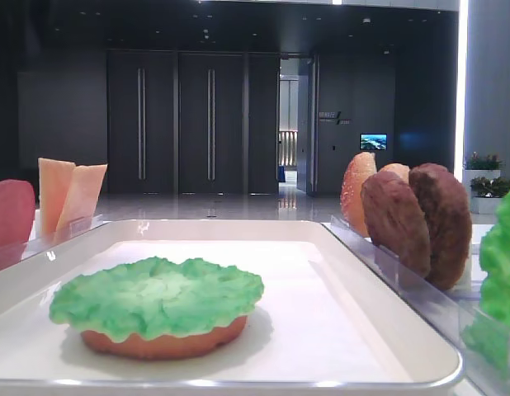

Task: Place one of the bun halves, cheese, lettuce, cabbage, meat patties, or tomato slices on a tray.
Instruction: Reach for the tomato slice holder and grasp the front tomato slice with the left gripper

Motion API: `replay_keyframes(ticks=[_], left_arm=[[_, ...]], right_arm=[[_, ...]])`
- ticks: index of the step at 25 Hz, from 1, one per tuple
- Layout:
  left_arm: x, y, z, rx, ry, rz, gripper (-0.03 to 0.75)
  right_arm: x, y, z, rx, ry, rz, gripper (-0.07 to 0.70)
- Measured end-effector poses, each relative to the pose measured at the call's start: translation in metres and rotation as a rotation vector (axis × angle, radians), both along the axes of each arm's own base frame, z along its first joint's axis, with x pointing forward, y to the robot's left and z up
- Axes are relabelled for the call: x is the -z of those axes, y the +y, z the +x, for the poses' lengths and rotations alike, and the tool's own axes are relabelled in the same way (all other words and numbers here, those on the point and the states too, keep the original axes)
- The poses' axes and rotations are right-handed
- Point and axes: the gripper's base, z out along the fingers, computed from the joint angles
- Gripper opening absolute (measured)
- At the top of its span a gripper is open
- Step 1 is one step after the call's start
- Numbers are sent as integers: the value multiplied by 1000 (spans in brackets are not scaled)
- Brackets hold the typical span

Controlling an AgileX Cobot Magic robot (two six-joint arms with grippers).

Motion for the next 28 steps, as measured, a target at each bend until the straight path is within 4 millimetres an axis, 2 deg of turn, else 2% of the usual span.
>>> replay_keyframes(ticks=[5,8,19,28], left_arm=[[5,-28,-7,7,-2,27,643],[13,-36,-7,14,11,49,643],[54,-42,11,18,93,138,643],[76,-49,22,17,92,127,643]], right_arm=[[0,0,0,0,0,0,591],[0,0,0,0,0,0,591],[0,0,0,0,0,0,591],[0,0,0,0,0,0,591]])
